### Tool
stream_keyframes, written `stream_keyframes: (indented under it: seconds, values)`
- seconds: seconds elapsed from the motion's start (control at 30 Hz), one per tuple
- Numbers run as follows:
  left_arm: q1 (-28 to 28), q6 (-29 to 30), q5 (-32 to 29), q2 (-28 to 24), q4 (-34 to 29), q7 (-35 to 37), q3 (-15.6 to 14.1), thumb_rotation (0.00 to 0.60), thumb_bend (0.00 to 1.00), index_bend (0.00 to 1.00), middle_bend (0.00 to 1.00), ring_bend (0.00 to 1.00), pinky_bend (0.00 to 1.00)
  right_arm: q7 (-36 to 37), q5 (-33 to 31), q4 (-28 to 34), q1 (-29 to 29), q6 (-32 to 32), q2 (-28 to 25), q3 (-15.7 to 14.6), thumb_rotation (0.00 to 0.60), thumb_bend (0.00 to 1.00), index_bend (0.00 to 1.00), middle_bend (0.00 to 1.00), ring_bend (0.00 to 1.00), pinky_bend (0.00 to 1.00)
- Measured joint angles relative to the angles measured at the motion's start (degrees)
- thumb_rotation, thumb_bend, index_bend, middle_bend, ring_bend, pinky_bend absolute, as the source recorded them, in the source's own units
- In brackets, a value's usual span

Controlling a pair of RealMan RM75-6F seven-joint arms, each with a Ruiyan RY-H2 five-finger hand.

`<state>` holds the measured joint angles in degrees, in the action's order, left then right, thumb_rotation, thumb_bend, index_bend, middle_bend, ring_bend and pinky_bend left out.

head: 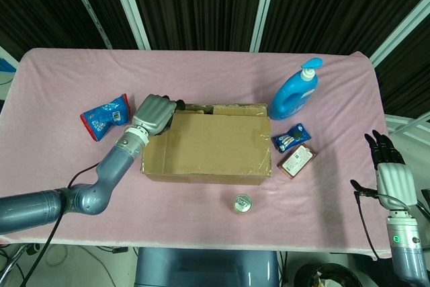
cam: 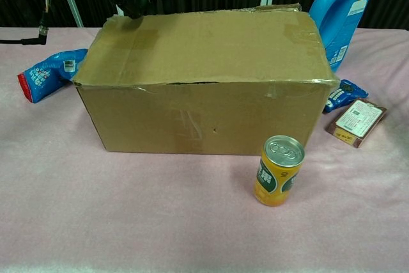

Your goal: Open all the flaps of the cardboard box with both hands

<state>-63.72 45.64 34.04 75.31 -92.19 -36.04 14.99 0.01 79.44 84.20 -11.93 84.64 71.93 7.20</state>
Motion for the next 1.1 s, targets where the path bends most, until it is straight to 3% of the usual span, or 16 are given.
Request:
stream_keyframes:
  seconds: [0.37, 0.67, 1.1]
  values:
    - [0.6, 1.9, 2.5, -3.8, -4.9, 4.0, 1.6, 0.600, 0.98, 0.35, 0.53, 0.38, 0.49, -0.3, 0.2, -0.1, 0.3, -0.3, 0.2, 0.2, 0.600, 0.17, 0.00, 0.00, 0.00, 0.21]
    - [3.7, 3.8, 6.0, -11.5, -16.3, 9.1, 3.1, 0.600, 0.98, 0.35, 0.52, 0.38, 0.49, -0.8, 0.3, -0.1, 0.5, -0.7, 0.4, 0.2, 0.600, 0.17, 0.00, 0.00, 0.00, 0.21]
    - [11.1, 6.6, 18.1, -19.7, -31.9, 18.6, 3.6, 0.600, 0.97, 0.34, 0.52, 0.38, 0.49, -0.8, 0.3, 0.3, 0.8, -1.2, 0.5, 0.4, 0.600, 0.17, 0.00, 0.00, 0.00, 0.21]
